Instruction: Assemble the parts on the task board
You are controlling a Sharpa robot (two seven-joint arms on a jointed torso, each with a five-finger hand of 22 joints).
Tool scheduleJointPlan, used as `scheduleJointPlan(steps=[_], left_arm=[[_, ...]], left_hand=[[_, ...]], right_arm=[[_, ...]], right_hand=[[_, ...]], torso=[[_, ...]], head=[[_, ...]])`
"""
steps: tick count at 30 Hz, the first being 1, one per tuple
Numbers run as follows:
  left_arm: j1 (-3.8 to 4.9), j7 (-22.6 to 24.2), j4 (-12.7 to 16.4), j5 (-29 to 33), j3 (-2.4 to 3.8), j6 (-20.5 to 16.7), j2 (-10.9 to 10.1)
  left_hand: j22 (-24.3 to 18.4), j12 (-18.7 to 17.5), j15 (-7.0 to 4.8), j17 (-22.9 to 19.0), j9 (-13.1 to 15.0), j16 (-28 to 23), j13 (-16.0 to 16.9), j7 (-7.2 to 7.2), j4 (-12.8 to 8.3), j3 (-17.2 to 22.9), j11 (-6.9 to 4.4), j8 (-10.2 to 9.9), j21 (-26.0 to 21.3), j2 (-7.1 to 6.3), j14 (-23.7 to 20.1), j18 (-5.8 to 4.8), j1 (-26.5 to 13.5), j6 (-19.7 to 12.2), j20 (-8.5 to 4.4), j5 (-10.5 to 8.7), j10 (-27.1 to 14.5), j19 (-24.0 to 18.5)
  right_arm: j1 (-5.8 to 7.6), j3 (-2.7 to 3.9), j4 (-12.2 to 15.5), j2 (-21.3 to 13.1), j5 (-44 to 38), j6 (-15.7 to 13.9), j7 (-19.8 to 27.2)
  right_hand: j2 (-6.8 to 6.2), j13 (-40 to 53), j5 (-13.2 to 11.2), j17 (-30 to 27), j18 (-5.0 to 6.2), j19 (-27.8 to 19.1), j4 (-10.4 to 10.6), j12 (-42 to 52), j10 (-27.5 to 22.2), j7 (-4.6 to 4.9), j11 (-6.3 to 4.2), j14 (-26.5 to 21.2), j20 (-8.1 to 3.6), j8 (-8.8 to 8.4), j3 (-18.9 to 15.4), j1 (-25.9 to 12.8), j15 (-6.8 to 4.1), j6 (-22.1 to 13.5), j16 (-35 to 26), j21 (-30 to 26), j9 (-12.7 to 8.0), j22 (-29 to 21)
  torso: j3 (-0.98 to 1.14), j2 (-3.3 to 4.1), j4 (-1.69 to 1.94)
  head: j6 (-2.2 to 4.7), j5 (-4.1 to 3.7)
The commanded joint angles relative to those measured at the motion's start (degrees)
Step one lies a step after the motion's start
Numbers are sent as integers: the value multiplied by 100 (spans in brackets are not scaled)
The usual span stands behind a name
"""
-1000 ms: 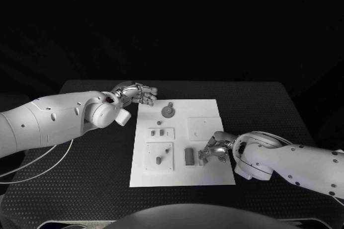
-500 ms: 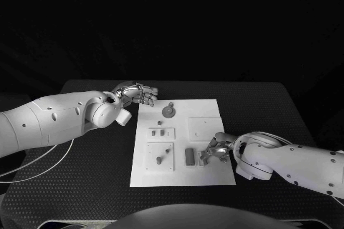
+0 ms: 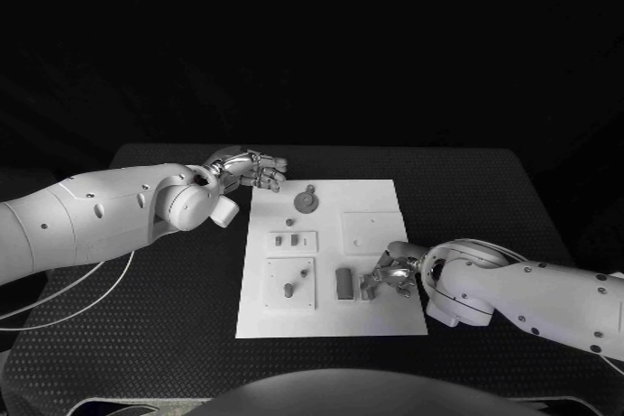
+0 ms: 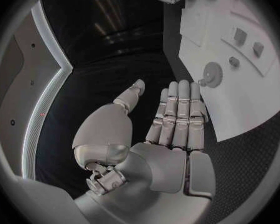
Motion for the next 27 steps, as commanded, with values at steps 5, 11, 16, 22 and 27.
scheduleJointPlan(steps=[5,11,16,22,27], left_arm=[[5,19,11,-13,4,58,9],[5,13,10,-14,4,64,4],[5,11,7,-15,3,70,6],[5,10,5,-16,3,79,14],[5,6,2,-16,3,73,11]], left_hand=[[-9,-26,40,5,-6,-37,-7,-2,10,35,41,-12,-7,15,-15,-25,21,-24,16,20,2,-40],[-9,-28,41,5,-7,-38,-7,-2,11,35,42,-12,-7,14,-16,-26,20,-24,16,20,1,-41],[-9,-29,41,5,-7,-38,-8,-2,12,35,43,-13,-8,12,-16,-26,19,-26,16,20,0,-42],[-9,-31,41,6,-8,-39,-8,-2,13,35,43,-14,-8,12,-17,-26,19,-27,16,20,0,-43],[-9,-32,41,6,-8,-40,-8,-1,13,36,43,-14,-8,13,-17,-26,19,-27,16,20,-1,-44]], right_arm=[[-9,-4,31,8,164,-4,216],[-9,-3,-2,10,326,38,158],[-9,-3,-14,16,337,219,114],[-9,-3,-27,28,337,227,98],[-9,-3,-30,48,334,284,104]], right_hand=[[140,-4,24,-9,112,5,-23,-16,-6,5,-3,-19,-4,-27,42,-19,-12,45,10,-14,-9,46],[189,20,24,-1,112,5,-26,9,16,4,-4,-15,-5,-24,61,-21,-13,51,14,-13,-13,47],[201,32,24,-1,112,4,-26,23,25,3,-5,-15,-3,-22,57,-43,-13,56,17,-12,-16,48],[186,25,24,-14,112,-1,-33,14,14,4,-4,-21,-3,-25,52,-56,-13,52,16,-12,-20,50],[113,0,24,-54,112,-12,-36,-17,-22,9,1,-43,1,-33,23,-97,-12,35,11,-12,-30,54]], torso=[[0,1,2],[-1,-1,4],[-3,-1,3],[-2,-1,-1],[1,0,-1]], head=[[-6,6],[-6,10],[3,14],[3,17],[-3,20]])
